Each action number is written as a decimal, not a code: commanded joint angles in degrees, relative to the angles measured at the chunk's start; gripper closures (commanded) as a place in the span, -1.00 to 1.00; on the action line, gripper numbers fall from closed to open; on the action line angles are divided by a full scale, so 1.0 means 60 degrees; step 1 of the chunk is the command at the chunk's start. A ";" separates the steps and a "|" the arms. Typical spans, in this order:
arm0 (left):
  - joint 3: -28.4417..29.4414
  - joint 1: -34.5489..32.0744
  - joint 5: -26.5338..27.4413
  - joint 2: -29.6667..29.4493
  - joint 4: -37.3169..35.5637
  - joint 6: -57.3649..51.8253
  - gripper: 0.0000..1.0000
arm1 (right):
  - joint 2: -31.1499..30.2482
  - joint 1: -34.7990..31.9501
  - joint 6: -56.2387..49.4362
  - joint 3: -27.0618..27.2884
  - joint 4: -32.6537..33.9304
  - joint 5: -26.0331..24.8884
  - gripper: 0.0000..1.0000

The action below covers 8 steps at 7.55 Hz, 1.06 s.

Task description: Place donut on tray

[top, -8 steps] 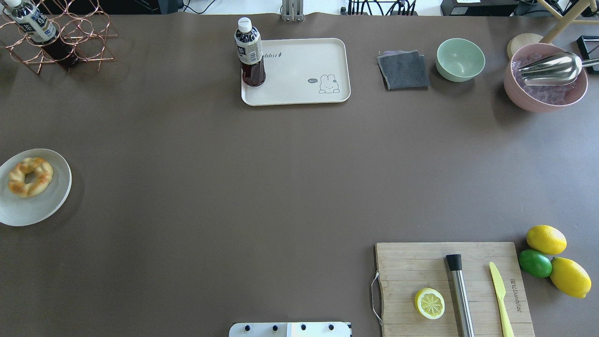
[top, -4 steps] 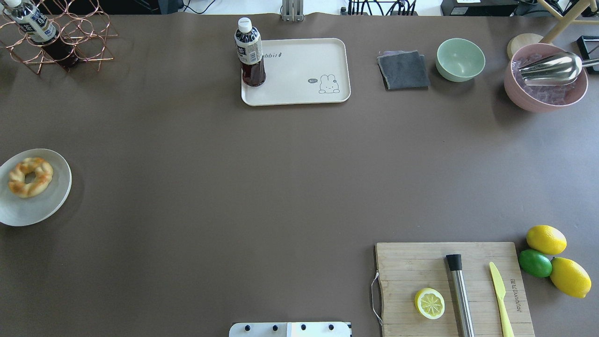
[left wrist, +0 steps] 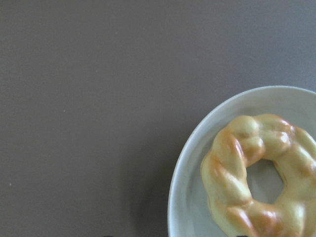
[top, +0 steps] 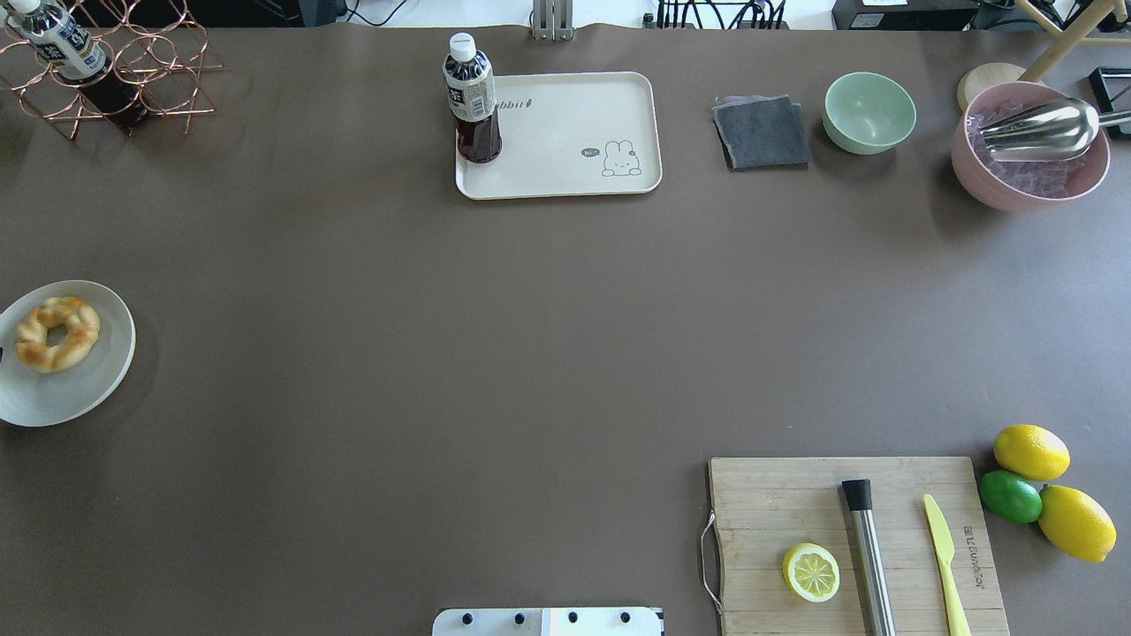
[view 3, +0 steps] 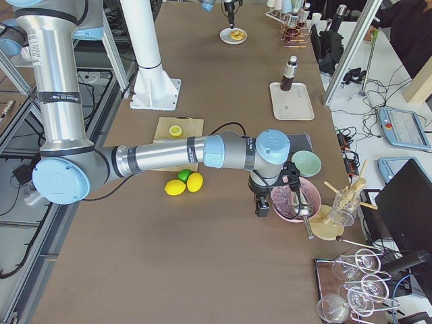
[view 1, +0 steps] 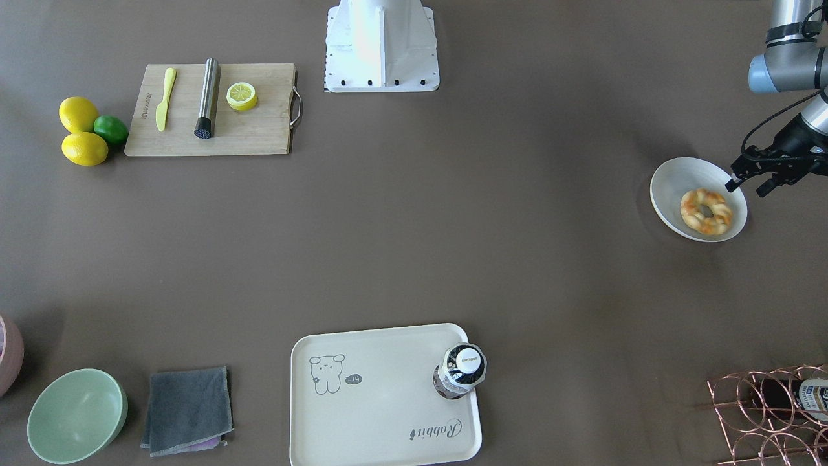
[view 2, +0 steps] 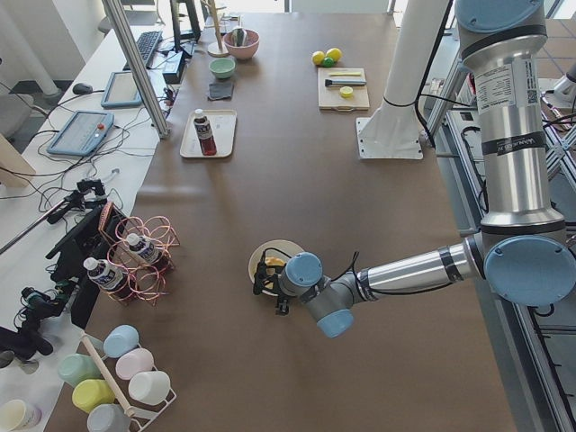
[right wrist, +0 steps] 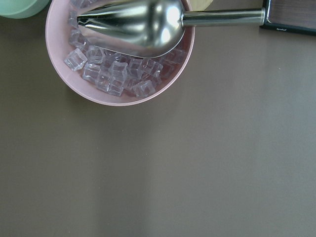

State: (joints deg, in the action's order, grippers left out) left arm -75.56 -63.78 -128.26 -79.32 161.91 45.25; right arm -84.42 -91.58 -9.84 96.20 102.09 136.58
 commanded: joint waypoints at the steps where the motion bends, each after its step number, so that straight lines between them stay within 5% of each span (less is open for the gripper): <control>1: 0.0171 0.0025 0.0004 -0.0168 0.0129 0.0003 -0.24 | 0.0052 0.0000 0.0015 0.0006 -0.0008 -0.0029 -1.00; 2: 0.0172 0.0039 0.0004 -0.0169 0.0129 0.0003 0.07 | 0.0052 0.0000 0.0015 0.0006 -0.0008 -0.0029 -1.00; 4: 0.0172 0.0112 0.0004 -0.0241 0.0129 0.0017 1.00 | 0.0067 0.0000 0.0015 0.0006 -0.0023 -0.0058 -1.00; 7: 0.0041 0.0127 -0.0302 -0.0576 0.0143 0.1445 1.00 | 0.0081 0.0000 0.0015 0.0006 -0.0023 -0.0073 -1.00; 8: -0.0062 0.0113 -0.1478 -0.0796 0.0013 0.1729 1.00 | 0.0110 0.0000 0.0029 -0.0008 -0.0008 -0.0058 -1.00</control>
State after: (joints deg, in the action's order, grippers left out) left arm -75.00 -63.04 -129.60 -81.98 162.69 50.77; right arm -83.94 -91.58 -9.75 96.24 101.97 136.18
